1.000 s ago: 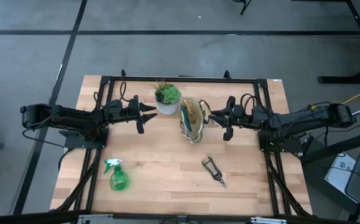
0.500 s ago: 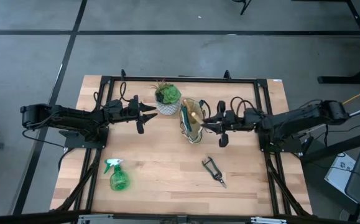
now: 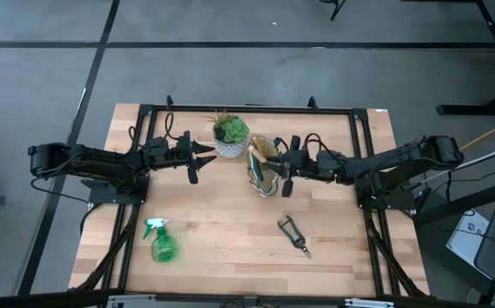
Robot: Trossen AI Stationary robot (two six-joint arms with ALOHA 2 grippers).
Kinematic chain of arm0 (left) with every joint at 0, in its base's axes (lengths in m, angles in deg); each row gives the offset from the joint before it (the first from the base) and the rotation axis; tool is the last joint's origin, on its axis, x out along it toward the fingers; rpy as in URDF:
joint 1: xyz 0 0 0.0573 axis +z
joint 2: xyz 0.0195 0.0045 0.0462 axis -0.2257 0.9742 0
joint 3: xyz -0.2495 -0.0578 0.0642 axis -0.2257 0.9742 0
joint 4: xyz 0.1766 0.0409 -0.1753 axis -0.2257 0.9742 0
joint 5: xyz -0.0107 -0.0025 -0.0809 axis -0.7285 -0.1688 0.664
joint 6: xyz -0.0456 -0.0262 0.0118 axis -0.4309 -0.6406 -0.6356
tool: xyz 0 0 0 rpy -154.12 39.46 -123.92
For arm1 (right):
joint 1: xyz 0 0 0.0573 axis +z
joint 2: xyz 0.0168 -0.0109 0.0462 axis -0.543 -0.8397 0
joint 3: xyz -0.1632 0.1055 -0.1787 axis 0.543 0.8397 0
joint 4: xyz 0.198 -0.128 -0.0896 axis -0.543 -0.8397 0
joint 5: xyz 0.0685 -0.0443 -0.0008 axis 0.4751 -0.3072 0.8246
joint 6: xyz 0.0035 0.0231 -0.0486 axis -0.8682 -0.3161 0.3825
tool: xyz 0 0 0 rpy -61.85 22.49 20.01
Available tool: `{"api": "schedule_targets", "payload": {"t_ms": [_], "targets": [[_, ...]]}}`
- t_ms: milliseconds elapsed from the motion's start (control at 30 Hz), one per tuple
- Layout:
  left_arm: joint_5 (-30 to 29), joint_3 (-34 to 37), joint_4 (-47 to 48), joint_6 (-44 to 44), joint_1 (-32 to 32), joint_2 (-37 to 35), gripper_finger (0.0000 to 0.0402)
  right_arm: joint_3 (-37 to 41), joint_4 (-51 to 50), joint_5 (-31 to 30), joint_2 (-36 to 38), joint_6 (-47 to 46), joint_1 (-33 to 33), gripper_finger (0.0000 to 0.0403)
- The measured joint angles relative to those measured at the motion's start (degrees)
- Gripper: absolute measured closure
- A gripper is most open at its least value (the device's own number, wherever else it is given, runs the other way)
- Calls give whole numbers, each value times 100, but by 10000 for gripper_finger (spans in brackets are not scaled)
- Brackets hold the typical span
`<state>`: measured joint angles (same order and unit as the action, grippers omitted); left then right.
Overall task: Pick & Place Garden tools in Gardening bag
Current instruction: Put the hand rake into the gardening bag
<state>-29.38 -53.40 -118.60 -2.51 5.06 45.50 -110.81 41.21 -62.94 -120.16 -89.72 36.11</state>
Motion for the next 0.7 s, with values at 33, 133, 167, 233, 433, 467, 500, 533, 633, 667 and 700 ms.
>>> {"api": "schedule_targets", "payload": {"t_ms": [33, 133, 167, 233, 433, 467, 500, 533, 633, 667, 700], "targets": [[0, 0, 0, 2, 0, -2, 253, 0, -7, -123, -77, -59, -53, 347], [0, 0, 0, 0, 0, -2, 253, 0, 31, -245, -296, -333, -225, 347], [0, 0, 0, 2, 0, -2, 253, 0, 69, -250, -376, -407, -278, 347], [1, 0, 0, 1, 0, -1, 253, 0, 129, -250, -534, -474, -379, 347], [0, 0, 0, 1, 0, -1, 253, 0, 161, -250, -757, -569, -641, 347], [0, 0, 0, 2, -1, -1, 253, 0, 160, -250, -761, -602, -671, 346], [1, 0, 0, 1, 0, -1, 253, 0, 147, -250, -763, -642, -696, 344], [1, 0, 0, 0, 0, 0, 253, 0, 141, -250, -763, -710, -717, 339], [0, 0, 0, 2, -2, -2, 253, 0, 104, -250, -763, -799, -769, 325], [0, 0, 0, 0, 0, 0, 253, 0, 90, -250, -763, -816, -776, 320], [0, 0, 0, 2, 0, 0, 253, 0, 83, -250, -763, -816, -784, 316]]}}
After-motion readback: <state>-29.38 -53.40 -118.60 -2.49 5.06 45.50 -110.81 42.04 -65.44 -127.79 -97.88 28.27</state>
